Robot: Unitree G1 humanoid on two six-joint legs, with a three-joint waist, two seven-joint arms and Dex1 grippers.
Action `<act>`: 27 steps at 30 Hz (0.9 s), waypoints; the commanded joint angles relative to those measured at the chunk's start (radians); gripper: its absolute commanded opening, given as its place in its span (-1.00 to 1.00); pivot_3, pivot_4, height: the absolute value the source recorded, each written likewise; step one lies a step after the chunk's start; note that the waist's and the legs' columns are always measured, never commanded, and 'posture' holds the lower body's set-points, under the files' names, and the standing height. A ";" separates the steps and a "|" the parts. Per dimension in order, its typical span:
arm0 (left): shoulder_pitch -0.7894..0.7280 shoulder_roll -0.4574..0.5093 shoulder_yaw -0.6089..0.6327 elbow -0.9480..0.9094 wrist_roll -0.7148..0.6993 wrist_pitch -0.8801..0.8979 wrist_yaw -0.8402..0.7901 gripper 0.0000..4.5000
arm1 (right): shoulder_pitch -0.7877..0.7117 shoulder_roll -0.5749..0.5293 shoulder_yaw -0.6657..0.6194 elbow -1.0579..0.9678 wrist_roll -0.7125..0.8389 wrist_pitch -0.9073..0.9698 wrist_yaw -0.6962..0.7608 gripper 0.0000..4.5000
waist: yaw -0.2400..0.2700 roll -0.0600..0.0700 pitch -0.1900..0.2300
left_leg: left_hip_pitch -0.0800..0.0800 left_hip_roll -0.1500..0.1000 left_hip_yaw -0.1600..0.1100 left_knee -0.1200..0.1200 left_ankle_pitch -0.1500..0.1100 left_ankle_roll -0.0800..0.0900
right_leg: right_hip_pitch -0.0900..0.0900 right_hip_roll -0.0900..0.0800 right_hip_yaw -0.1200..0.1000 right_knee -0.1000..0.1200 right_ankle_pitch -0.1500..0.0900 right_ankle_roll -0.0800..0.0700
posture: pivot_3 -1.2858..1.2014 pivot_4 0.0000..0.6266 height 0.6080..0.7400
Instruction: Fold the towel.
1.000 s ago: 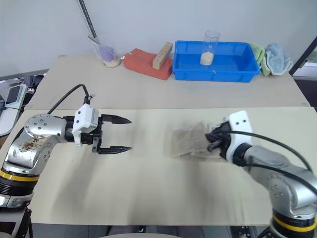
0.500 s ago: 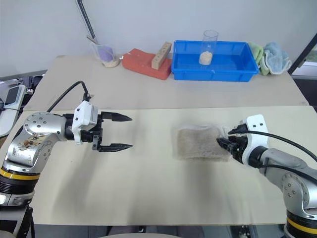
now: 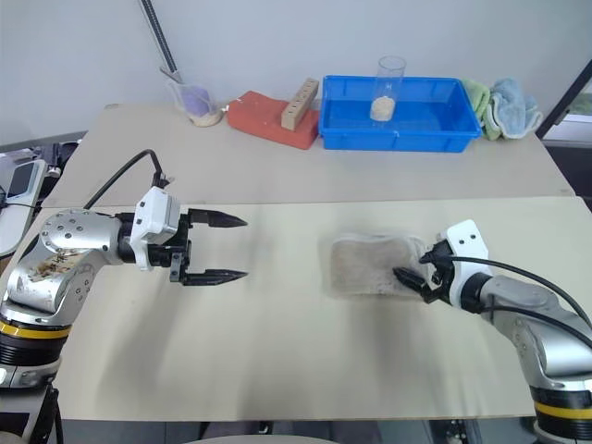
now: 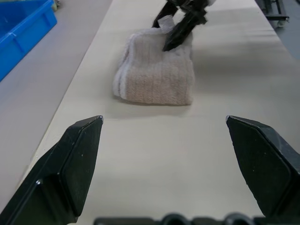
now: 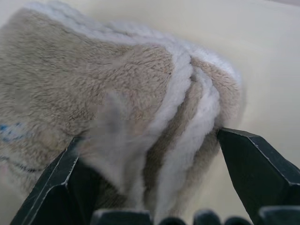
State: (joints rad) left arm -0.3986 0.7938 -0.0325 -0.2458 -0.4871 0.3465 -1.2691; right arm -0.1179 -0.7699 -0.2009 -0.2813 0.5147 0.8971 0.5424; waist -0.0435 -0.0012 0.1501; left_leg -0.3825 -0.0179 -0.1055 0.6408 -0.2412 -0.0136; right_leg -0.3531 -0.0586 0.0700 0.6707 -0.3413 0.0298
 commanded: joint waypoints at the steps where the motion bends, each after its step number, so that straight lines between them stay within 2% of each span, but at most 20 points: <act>1: 0.038 0.006 0.050 -0.069 -0.079 -0.024 -0.048 1.00 | -0.037 0.025 -0.027 0.032 0.042 0.043 0.014 0.60 | 0.001 0.000 0.000 | 0.000 0.000 0.000 0.000 0.000 0.000 | 0.000 0.000 0.000 0.000 0.000 0.000 | 0.03 -0.52 1.00; 6: 0.058 -0.013 0.061 -0.085 -0.115 -0.034 -0.055 1.00 | -0.036 0.012 -0.020 0.034 0.041 0.055 0.039 -0.14 | 0.007 0.000 0.000 | 0.000 0.000 0.000 0.000 0.000 0.000 | 0.001 -0.001 0.000 0.000 0.000 0.000 | 0.03 -0.52 1.00; 11: 0.053 -0.018 0.049 -0.080 -0.103 -0.037 -0.046 1.00 | -0.042 0.013 -0.039 0.022 -0.028 -0.055 0.008 -0.91 | 0.005 0.000 0.000 | 0.000 0.000 0.000 0.000 0.000 0.000 | 0.000 0.000 0.000 0.000 0.000 0.000 | 0.03 -0.52 1.00; 12: 0.050 -0.019 0.048 -0.080 -0.103 -0.035 -0.044 1.00 | -0.052 0.014 -0.053 0.034 -0.043 -0.081 -0.002 -0.98 | 0.004 0.000 0.000 | 0.000 0.000 0.000 0.000 0.000 0.000 | 0.000 0.000 0.000 0.000 0.000 0.000 | 0.03 -0.52 1.00; 20: -0.014 -0.063 0.042 -0.064 -0.122 0.004 0.005 1.00 | -0.173 -0.032 -0.103 0.287 -0.148 -0.244 -0.012 -0.98 | 0.004 0.000 0.000 | 0.000 0.000 0.000 0.000 0.000 0.000 | 0.000 0.000 0.000 0.000 0.000 0.000 | 0.03 -0.52 1.00; 25: -0.043 -0.080 0.039 -0.059 -0.119 0.026 0.025 1.00 | -0.240 -0.020 -0.100 0.412 -0.173 -0.207 -0.050 -0.98 | 0.001 0.001 0.000 | 0.000 0.000 0.001 0.000 0.000 0.000 | 0.000 0.000 0.000 0.000 0.000 0.000 | 0.03 -0.52 1.00; 27: -0.042 -0.081 0.040 -0.060 -0.112 0.026 0.031 1.00 | -0.241 -0.018 -0.095 0.405 -0.172 -0.197 -0.049 -0.60 | 0.000 0.001 0.000 | 0.000 0.000 0.001 0.000 0.000 0.000 | 0.000 0.000 0.000 0.000 0.000 0.000 | 0.03 -0.52 1.00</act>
State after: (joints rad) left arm -0.4295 0.7124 -0.0002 -0.2953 -0.5908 0.3753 -1.2443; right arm -0.3372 -0.7822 -0.2810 0.1478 0.3453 0.6954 0.4969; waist -0.0437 -0.0004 0.1497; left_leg -0.3826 -0.0181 -0.1047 0.6411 -0.2412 -0.0136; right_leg -0.3530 -0.0588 0.0704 0.6709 -0.3413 0.0298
